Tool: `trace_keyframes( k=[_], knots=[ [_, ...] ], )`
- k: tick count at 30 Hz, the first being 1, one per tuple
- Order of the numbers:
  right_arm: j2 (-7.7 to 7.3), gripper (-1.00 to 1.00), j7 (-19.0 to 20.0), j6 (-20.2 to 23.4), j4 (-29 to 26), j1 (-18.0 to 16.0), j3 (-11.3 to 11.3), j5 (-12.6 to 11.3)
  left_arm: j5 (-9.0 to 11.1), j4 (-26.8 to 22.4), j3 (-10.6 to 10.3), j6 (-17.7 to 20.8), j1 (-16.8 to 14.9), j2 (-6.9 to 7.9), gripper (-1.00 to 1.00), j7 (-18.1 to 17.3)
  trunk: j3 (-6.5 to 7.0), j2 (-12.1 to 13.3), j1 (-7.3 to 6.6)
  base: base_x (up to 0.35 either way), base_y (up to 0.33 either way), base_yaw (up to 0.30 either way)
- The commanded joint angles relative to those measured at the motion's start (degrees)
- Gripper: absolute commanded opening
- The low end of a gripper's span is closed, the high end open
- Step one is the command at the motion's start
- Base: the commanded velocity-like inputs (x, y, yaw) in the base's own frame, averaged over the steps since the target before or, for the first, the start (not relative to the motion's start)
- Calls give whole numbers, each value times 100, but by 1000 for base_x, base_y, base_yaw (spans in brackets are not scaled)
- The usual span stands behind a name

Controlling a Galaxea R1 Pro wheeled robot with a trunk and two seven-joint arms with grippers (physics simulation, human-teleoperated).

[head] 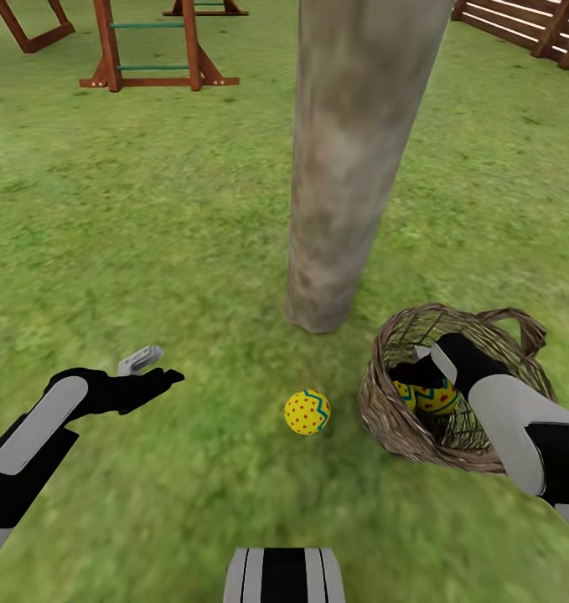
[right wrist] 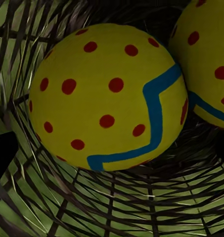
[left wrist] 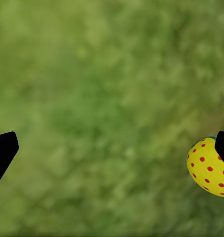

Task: Take the three Easter eggs out of the wicker basket on the lawn in the garden, then place them on the lawn next to a single tree (choose any tree) so that all three eggs are next to the same tree and none are left in the basket.

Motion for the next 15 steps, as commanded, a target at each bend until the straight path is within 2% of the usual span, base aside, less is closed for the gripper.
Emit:
trace_keyframes(
  k=[1,8,15],
  knots=[
    [-3,100,-8,-23,-7,-1,18,-48,46,-6,-7,-3,-5,4,100,52,-4,-2,-1,0,0,0],
    [-3,100,-8,-407,1,7,19,-48,46,-6,-7,-3,-5,4,100,56,-4,-2,-1,0,0,0],
    [-12,100,-8,-495,5,7,18,-42,43,-6,-53,-3,-5,4,100,56,-4,-2,-1,0,0,0]
  ],
)
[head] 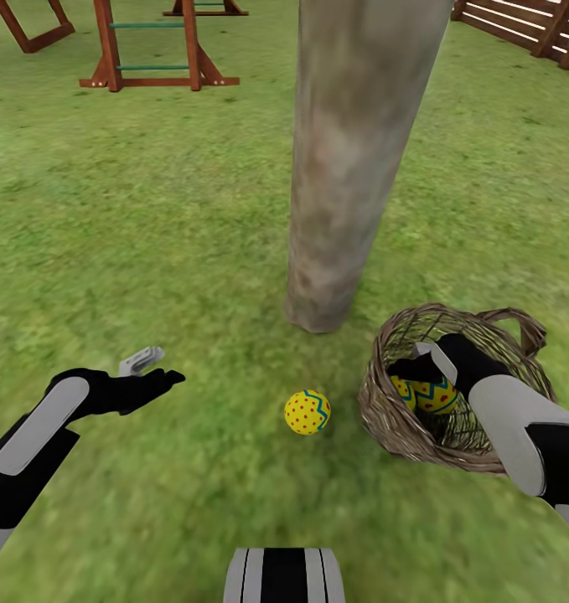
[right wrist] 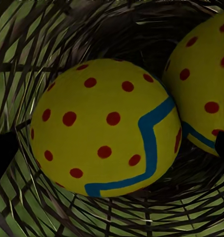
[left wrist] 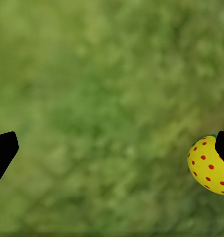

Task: Take the three Easter eggs out of the wicker basket on the lawn in the garden, then place them on the lawn next to a single tree (choose any tree) so that all three eggs are next to the same tree and none are left in the basket.

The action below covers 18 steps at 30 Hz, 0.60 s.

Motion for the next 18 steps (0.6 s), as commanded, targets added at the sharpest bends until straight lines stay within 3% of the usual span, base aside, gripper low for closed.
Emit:
trace_keyframes(
  k=[1,7,14,18],
  knots=[
    [-3,100,-5,26,-10,-1,17,-46,44,-8,-14,-3,-5,4,100,52,-4,-2,-1,0,0,0],
    [-4,100,-5,24,-19,-1,18,-45,41,-6,-27,-3,-5,4,100,55,-4,-2,-1,0,0,0],
    [-4,100,-5,16,-18,-1,17,-45,41,-7,-41,-9,-5,4,100,64,-159,-11,17,0,0,0],
    [-4,100,-5,15,-19,-1,18,-45,46,-6,-42,-8,-5,4,100,65,-159,-11,17,0,0,0]
  ],
)
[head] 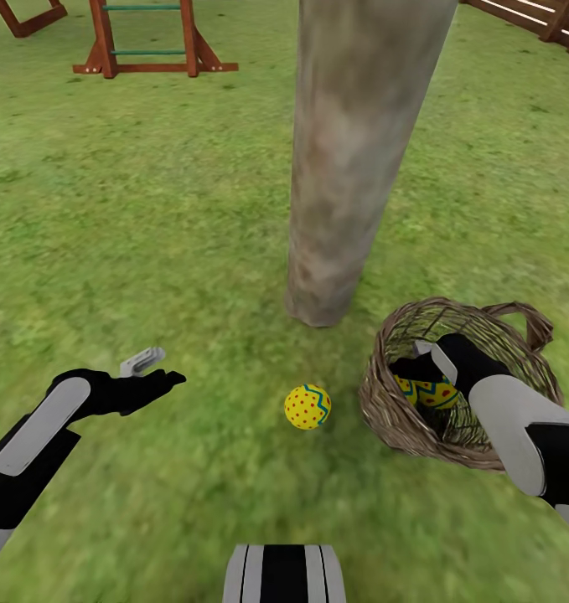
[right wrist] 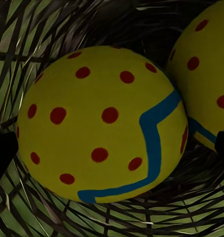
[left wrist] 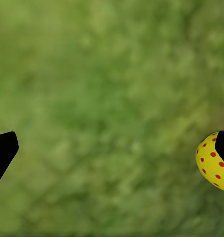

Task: Take the three Easter eggs out of the wicker basket on the lawn in the garden, then place them on the lawn next to a single tree (choose any tree) so that all three eggs are next to the same tree and none are left in the basket.

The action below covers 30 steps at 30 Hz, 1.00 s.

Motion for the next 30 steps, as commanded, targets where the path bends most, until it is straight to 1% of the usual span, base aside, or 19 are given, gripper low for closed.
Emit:
trace_keyframes(
  k=[1,8,11,14,24,28,30],
  knots=[
    [-3,100,-5,27,-7,-1,16,-45,47,-6,-8,-2,-5,4,100,52,-4,-2,-1,0,0,0],
    [-3,100,29,27,-7,-1,16,-47,46,-6,-8,2,-5,4,100,51,-4,-2,-1,0,0,0],
    [-3,100,150,27,-4,-1,17,-52,49,-6,-8,2,-5,4,100,50,-4,-2,-1,0,0,0],
    [-3,100,187,27,0,-1,17,-48,44,-9,-8,2,-5,8,100,47,-4,-2,-1,0,0,0],
    [-3,100,205,27,-7,7,17,-45,49,-15,-8,2,-5,13,100,44,-4,-2,-1,0,0,0],
    [-3,100,205,27,-7,7,17,-45,49,-15,-8,2,-5,13,100,43,-93,-7,9,0,0,0],
    [-3,100,206,27,-7,7,17,-45,49,-15,-8,2,-5,13,100,43,-93,-7,9,0,0,0]
  ],
)
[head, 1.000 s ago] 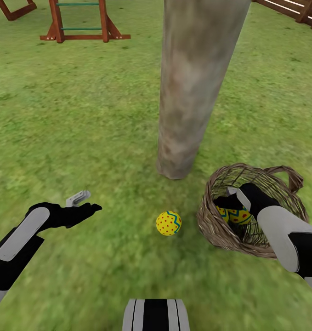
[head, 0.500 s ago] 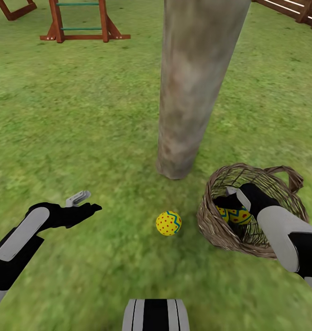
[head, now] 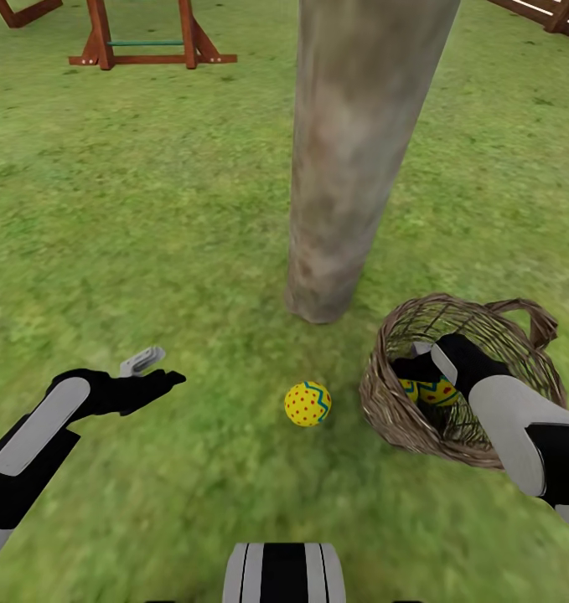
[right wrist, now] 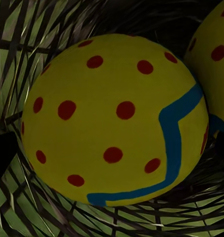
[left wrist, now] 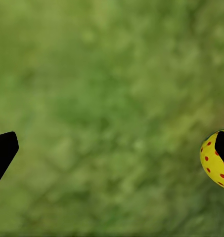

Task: Take the three Easter eggs out of the wicker basket on the lawn in the garden, then place them on the lawn next to a single tree (choose any tree) so that all three eggs are next to the same tree and none are left in the basket.

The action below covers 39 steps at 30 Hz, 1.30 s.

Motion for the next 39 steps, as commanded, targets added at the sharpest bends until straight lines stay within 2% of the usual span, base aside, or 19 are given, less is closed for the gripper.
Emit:
trace_keyframes(
  k=[1,10,13,34,39],
  knots=[
    [-3,100,-6,28,-7,-1,17,-45,46,-6,-7,-3,-5,4,100,52,-4,-2,-1,0,0,0],
    [-8,100,-4,28,-7,-1,17,-45,40,-6,-16,-3,-5,4,100,52,-4,-2,-1,0,0,0],
    [-9,100,-3,28,-7,-1,17,-45,38,-6,-16,-3,-5,4,100,52,-70,-6,7,0,0,0],
    [-11,100,6,28,-7,-1,17,-49,45,-14,-42,-3,-5,-5,100,52,-70,-6,7,0,0,0],
    [-11,100,167,28,-7,-1,21,-44,46,-15,-43,-3,-5,-5,100,52,-70,-6,7,0,0,0]
  ],
)
